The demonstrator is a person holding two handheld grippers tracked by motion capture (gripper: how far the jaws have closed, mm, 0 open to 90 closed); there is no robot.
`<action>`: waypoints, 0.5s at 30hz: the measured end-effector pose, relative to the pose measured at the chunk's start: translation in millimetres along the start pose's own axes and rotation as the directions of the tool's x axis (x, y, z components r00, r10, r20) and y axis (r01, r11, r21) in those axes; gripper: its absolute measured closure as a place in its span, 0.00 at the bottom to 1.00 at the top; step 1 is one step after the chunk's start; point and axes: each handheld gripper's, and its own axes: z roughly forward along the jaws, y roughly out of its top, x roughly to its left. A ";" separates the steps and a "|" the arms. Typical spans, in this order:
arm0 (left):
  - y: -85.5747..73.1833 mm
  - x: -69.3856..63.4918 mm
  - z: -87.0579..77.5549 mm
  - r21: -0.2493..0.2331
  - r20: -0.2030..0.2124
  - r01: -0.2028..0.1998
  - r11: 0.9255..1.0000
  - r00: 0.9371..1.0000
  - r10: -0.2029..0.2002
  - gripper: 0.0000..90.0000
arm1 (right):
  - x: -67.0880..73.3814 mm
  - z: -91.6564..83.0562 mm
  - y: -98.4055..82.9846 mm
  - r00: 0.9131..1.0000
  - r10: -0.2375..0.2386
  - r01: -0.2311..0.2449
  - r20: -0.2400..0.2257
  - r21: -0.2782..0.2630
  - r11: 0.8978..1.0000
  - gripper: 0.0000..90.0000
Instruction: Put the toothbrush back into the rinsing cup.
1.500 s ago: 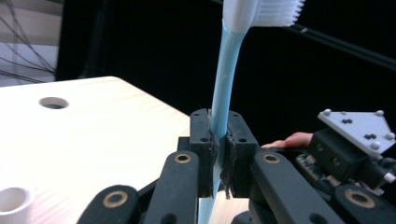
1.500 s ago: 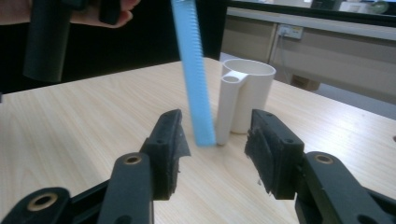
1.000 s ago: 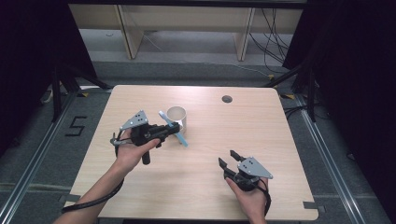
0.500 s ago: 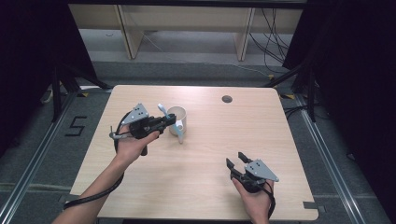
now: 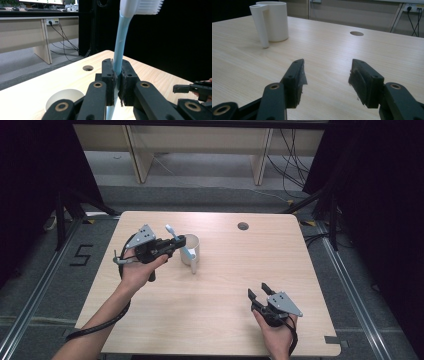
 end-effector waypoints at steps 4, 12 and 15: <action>5.0 -0.1 0.2 -0.006 -0.001 -0.004 1.000 1.000 0.004 0.92 | 0.0 0.3 -0.9 1.000 0.014 -0.014 -0.008 -0.002 1.000 0.51; 11.2 2.4 0.2 -0.005 -0.011 -0.018 1.000 1.000 0.018 0.92 | -1.5 -0.5 -1.1 1.000 0.005 -0.005 -0.002 0.006 1.000 0.51; 12.5 3.9 1.4 -0.004 -0.016 -0.022 1.000 1.000 0.022 0.92 | -2.1 -0.2 -1.6 1.000 -0.001 0.001 0.006 0.004 1.000 0.51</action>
